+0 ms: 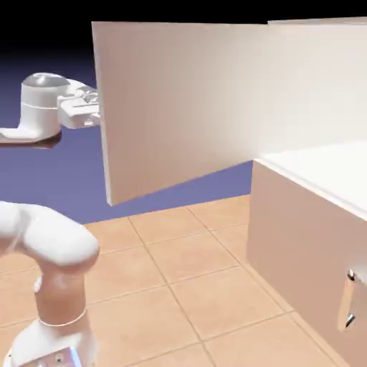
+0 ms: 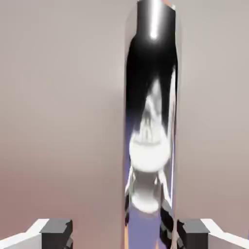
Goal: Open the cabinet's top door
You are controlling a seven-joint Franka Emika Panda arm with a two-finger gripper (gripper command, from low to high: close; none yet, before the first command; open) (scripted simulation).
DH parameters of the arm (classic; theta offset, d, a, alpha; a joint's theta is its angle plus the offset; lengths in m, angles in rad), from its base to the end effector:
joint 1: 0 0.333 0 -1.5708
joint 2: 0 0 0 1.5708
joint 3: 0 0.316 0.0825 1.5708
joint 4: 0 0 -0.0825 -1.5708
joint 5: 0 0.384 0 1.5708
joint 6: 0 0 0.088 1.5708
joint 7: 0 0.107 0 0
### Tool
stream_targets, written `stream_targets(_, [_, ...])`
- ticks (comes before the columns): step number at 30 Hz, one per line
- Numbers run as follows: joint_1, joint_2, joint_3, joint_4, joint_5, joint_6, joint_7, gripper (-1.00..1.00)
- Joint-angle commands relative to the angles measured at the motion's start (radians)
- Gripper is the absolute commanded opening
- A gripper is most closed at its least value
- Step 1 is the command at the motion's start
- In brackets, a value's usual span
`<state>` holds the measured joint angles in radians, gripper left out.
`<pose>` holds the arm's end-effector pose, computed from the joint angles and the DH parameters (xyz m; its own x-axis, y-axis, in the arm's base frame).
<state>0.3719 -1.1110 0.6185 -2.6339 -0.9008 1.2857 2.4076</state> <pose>0.1458 0.1553 0.5738 -0.6219 -0.3227 0.7135 -0.6971 -0.1869 -0.6922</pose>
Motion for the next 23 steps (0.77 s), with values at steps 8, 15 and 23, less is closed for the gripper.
stream_targets(8, [-0.289,-0.234,0.145,-0.03,0.092,0.213,-0.179,-1.0])
stream_targets(15, [-0.527,-0.189,0.346,0.184,0.225,0.065,-0.2,-1.0])
stream_targets(23, [-0.801,-0.219,0.485,0.429,0.354,-0.081,-0.278,-1.0])
